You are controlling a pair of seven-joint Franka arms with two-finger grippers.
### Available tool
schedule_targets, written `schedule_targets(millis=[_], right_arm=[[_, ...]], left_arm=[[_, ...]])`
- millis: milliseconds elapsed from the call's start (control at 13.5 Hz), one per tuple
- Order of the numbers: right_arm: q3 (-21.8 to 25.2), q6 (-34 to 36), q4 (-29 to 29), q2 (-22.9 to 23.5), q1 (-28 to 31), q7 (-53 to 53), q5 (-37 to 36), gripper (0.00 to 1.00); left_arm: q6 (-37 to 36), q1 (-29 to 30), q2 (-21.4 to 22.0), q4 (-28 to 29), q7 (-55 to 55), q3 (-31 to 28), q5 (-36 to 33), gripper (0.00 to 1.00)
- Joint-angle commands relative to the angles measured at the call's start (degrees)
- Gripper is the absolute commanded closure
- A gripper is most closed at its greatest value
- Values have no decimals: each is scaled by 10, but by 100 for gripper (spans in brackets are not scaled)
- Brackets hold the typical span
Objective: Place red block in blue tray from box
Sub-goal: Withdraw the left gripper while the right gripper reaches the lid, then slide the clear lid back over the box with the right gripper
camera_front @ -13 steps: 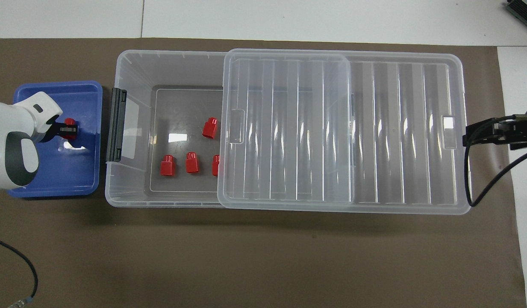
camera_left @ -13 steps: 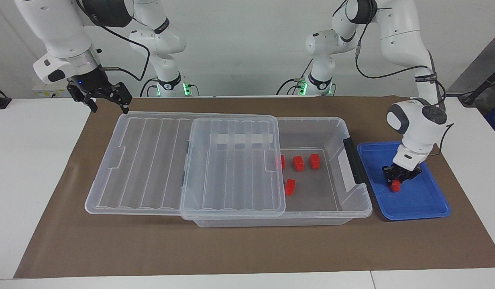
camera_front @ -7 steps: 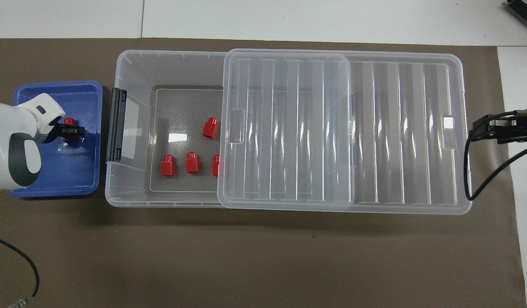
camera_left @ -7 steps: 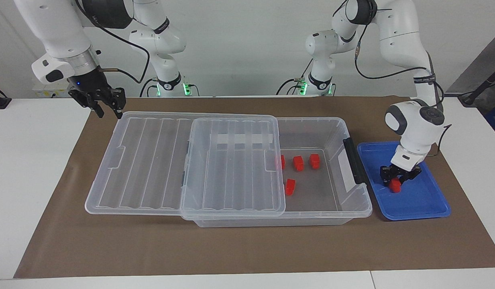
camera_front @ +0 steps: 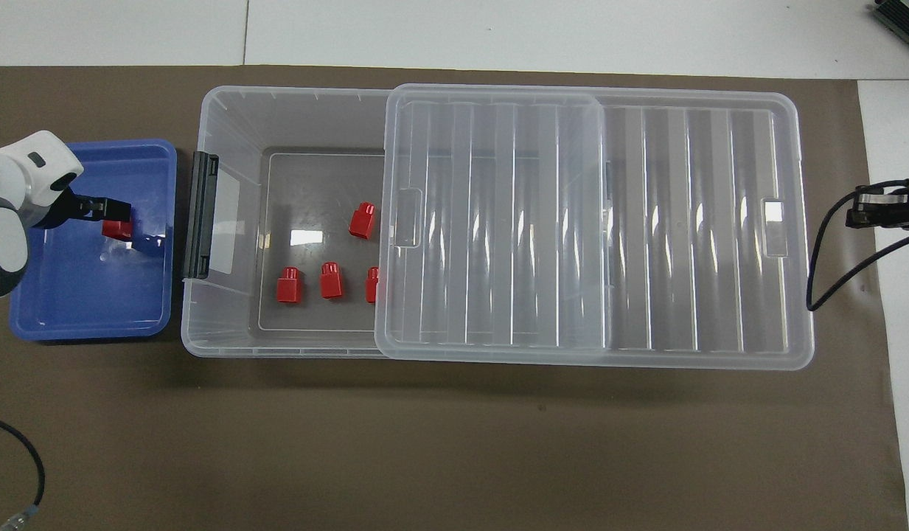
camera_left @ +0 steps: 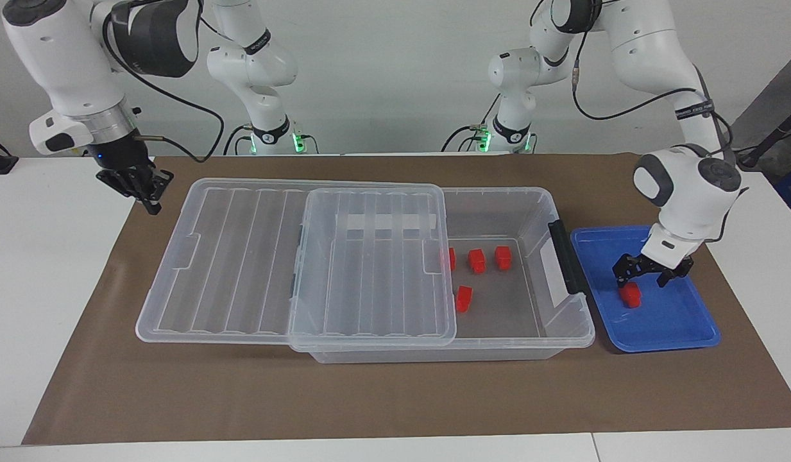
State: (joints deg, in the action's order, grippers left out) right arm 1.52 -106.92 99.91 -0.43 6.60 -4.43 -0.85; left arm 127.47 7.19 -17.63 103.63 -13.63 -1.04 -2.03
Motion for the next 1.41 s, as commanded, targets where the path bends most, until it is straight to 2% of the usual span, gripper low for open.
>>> schedule_targets(millis=[0, 297, 446, 595, 818, 1189, 1338], right_arm=[[-5, -54, 12, 29, 30, 4, 9, 100], [-6, -115, 5, 87, 39, 28, 9, 100], [-6, -137, -4, 115, 39, 46, 9, 100], [-8, -139, -5, 121, 35, 50, 9, 100], [-14, -135, -5, 124, 24, 60, 9, 100], [-27, -130, -5, 123, 7, 85, 12, 100], [-36, -127, -5, 122, 5, 102, 39, 100]], left_arm=[[-99, -2, 42, -21, -11, 1, 6, 0], [-316, -2, 94, -118, -11, 5, 6, 0], [-359, -2, 149, -120, -11, 13, 7, 0], [-392, -10, 198, -113, -11, 13, 7, 0], [-397, -17, 222, -76, -8, 14, 7, 0], [-388, -57, 224, -70, 4, 12, 3, 0], [-368, -65, 217, -71, 25, 10, 3, 0]])
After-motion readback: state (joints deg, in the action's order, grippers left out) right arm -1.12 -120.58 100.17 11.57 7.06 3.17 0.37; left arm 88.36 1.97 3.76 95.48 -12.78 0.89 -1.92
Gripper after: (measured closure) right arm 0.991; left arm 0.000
